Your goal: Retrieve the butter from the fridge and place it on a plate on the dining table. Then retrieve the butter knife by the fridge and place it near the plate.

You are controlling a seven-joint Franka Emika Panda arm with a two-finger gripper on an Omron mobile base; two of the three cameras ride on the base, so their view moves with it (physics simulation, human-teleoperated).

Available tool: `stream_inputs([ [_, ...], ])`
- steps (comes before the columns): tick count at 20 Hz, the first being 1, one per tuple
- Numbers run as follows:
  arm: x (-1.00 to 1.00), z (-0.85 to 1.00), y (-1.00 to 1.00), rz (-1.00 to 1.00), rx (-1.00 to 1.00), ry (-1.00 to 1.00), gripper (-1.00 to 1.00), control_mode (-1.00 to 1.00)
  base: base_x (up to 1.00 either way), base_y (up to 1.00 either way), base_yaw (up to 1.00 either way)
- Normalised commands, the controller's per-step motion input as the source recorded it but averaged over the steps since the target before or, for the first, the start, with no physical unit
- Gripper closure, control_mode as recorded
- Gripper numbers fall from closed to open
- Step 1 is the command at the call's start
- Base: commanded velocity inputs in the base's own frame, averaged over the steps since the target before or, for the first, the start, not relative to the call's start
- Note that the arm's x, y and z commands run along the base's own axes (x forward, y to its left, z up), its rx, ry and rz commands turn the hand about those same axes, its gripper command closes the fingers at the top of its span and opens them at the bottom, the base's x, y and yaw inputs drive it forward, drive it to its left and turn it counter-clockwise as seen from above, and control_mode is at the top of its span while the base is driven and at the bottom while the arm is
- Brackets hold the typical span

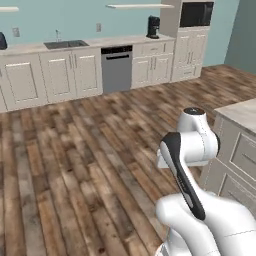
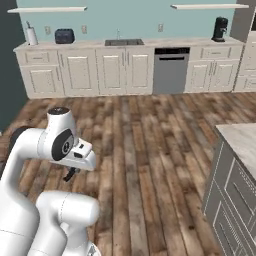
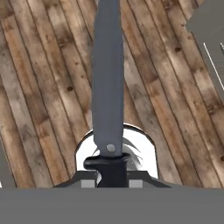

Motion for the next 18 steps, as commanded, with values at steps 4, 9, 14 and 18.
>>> stream_inputs([
  [4,0.0,0.0,0.0,0.0,0.0,0.0,1.0,1.0,1.0,0.0,-0.44],
  [9,0.0,0.0,0.0,0.0,0.0,0.0,1.0,1.0,1.0,0.0,-0.44],
  [14,0.0,0.0,0.0,0.0,0.0,0.0,1.0,1.0,1.0,0.0,-0.44],
  [18,0.0,0.0,0.0,0.0,0.0,0.0,1.0,1.0,1.0,0.22,-0.5],
])
